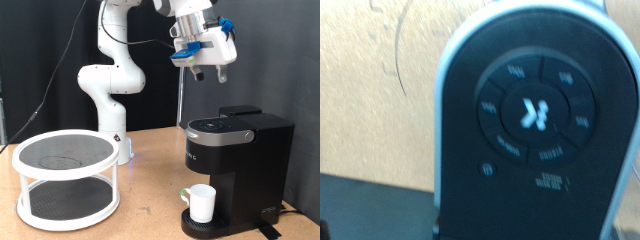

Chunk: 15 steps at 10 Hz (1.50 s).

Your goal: Make a cup of coffee with the keurig machine

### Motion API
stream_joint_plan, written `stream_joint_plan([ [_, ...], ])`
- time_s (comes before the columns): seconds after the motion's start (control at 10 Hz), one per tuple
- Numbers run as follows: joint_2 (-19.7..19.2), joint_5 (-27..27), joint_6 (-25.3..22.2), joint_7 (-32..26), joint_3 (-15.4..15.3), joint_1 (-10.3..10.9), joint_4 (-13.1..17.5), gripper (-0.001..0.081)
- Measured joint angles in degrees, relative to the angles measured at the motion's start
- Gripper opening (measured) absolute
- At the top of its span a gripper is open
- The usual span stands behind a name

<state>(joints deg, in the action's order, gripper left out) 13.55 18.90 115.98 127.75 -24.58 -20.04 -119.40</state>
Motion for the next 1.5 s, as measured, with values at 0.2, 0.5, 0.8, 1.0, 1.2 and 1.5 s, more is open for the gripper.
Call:
stream_joint_plan([
  [0.2,-0.4,-1.7,5.0,0.3,-1.0,0.0,-1.2,0.0734],
  [0.5,-1.6,-1.4,9.2,1.1,-2.5,0.1,-2.6,0.0734],
  [0.8,-3.1,-1.0,12.1,3.0,-3.8,0.1,-3.8,0.0734],
  [1.0,-3.4,-0.5,14.7,2.9,-4.1,0.1,-4.8,0.0619],
  [1.2,-3.4,-0.8,16.7,1.3,-4.4,0.1,-6.1,0.0480],
  [1.5,-3.5,-0.6,15.8,-0.6,-4.7,0.2,-8.1,0.0160],
])
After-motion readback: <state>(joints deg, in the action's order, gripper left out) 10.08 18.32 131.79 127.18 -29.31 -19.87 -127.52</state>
